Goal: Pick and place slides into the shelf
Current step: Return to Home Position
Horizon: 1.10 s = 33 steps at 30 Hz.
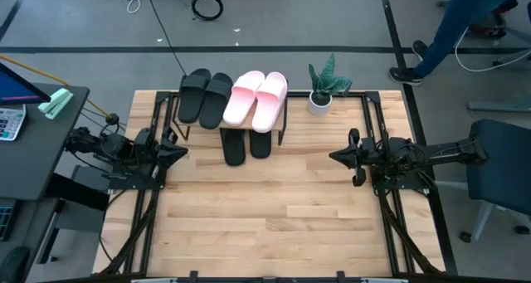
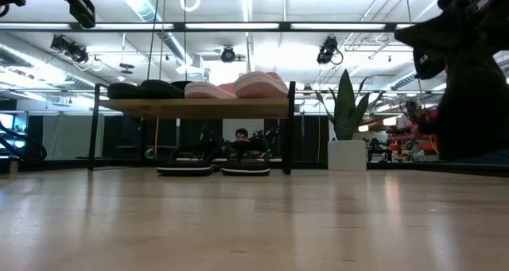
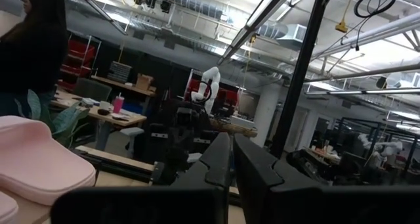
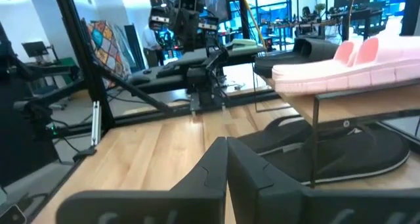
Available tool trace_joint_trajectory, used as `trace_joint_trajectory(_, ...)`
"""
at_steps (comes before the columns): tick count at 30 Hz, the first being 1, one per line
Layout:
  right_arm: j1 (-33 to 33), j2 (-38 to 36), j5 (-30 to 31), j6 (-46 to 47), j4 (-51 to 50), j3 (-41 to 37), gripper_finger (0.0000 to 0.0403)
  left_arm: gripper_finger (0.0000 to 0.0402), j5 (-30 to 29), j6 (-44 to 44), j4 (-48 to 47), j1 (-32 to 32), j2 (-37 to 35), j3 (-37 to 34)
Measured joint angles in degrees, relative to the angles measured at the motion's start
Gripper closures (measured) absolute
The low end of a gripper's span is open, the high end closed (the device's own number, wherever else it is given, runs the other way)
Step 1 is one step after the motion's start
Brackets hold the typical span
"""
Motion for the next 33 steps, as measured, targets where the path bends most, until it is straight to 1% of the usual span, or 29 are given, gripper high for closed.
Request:
trace_joint_trajectory(3, 0.02, -0.06, 0.02, 0.97, 2.13, -2.52, 0.0389, 0.0381, -0.01, 0.27, -0.03, -0.02, 0.0, 0.0)
trace_joint_trajectory(6, 0.02, -0.04, 0.0, 1.46, 8.33, -6.87, 0.0389, 0.0379, -0.01, 0.68, -0.05, 0.0, 0.0, 0.0)
trace_joint_trajectory(12, 0.04, 0.07, 0.02, 2.38, 8.74, -6.46, 0.0389, 0.0368, -0.01, 0.71, -0.67, -0.02, 0.02, 0.03)
trace_joint_trajectory(15, 0.04, 0.11, 0.09, 2.39, 8.26, -6.76, 0.0389, 0.0366, -0.01, 1.34, -4.76, -0.02, 0.02, 0.07)
trace_joint_trajectory(20, 0.04, 0.13, 2.44, 2.17, 7.1, -6.79, 0.0389, 0.0371, -0.03, -4.72, -9.39, 0.03, 0.11, 0.07)
trace_joint_trajectory(24, 0.04, 0.13, 2.82, 2.62, 7.08, -6.79, 0.0389, 0.0377, -0.02, -4.33, -9.97, 0.03, 0.11, -0.11)
trace_joint_trajectory(27, 0.04, 0.13, 2.81, 2.59, 6.97, -6.79, 0.0389, 0.0378, -0.02, -3.05, -6.41, 0.05, 0.11, -2.98)
trace_joint_trajectory(31, 0.04, 0.13, 2.82, 2.57, 6.94, -6.79, 0.0389, 0.0371, -0.04, -2.88, 5.59, 0.05, 0.11, -10.32)
trace_joint_trajectory(33, 0.04, 0.13, 2.84, 2.58, 6.92, -6.79, 0.0389, 0.0368, -0.03, -2.14, 9.44, 0.05, 0.11, -11.9)
